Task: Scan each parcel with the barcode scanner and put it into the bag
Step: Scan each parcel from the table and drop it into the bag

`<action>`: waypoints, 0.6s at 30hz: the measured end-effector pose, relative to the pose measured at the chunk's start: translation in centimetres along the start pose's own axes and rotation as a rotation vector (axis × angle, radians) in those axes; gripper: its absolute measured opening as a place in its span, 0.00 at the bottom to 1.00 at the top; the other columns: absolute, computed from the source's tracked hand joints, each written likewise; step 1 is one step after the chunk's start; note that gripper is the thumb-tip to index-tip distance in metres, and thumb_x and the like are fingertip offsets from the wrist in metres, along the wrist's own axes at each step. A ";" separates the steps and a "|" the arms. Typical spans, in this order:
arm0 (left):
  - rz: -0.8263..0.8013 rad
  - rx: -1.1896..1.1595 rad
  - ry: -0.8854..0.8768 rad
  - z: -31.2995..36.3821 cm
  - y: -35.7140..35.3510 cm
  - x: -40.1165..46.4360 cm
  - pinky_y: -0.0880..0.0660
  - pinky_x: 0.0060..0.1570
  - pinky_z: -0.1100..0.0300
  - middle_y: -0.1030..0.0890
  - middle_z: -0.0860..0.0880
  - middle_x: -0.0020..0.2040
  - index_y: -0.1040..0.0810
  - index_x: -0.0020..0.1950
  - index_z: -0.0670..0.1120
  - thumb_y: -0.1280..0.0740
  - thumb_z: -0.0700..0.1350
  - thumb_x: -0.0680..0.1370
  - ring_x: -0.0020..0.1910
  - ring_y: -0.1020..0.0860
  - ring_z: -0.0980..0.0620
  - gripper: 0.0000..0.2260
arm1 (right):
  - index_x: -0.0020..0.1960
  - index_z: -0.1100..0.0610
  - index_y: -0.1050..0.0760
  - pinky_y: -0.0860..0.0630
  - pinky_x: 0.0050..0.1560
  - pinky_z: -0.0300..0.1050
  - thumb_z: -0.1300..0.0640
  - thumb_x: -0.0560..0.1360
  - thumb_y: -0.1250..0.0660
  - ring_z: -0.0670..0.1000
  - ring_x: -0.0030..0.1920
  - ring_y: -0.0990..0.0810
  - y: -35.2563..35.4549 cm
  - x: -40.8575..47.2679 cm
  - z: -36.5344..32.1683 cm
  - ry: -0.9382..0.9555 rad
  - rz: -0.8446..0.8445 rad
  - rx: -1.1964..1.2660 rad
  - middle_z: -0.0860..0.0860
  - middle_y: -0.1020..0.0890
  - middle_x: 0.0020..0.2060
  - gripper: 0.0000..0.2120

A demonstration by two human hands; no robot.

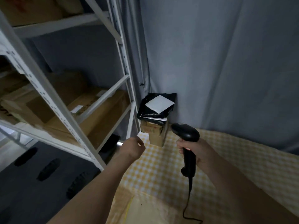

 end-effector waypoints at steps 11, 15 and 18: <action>-0.034 0.137 -0.077 3.7 -2.0 11.7 0.28 0.58 0.58 0.26 0.46 0.65 0.24 0.65 0.48 0.34 0.43 0.76 0.62 0.24 0.47 0.17 | 0.41 0.63 0.21 0.27 0.40 0.43 0.66 0.71 0.29 0.53 0.38 0.23 1.0 8.5 -2.5 -0.081 0.054 -0.005 0.58 0.22 0.36 0.02; -0.010 0.226 -0.158 6.1 -2.0 16.4 0.29 0.63 0.53 0.30 0.42 0.66 0.27 0.68 0.46 0.35 0.41 0.76 0.66 0.30 0.43 0.20 | 0.46 0.65 0.19 0.26 0.47 0.48 0.64 0.69 0.27 0.55 0.41 0.22 1.5 10.7 -3.0 -0.102 0.088 -0.031 0.59 0.20 0.39 0.06; -0.030 0.313 -0.245 7.2 -2.3 19.7 0.31 0.62 0.52 0.32 0.42 0.67 0.30 0.70 0.45 0.35 0.40 0.77 0.67 0.35 0.43 0.21 | 0.46 0.68 0.20 0.27 0.46 0.50 0.64 0.68 0.27 0.57 0.40 0.24 1.3 12.0 -3.3 -0.118 0.130 -0.029 0.61 0.22 0.38 0.09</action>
Point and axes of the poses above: each hand's wrist, its own x-axis towards the middle knuckle, its own y-axis out of the back of the hand, z = x × y, the point moved 1 cm from there along x, towards the middle knuckle
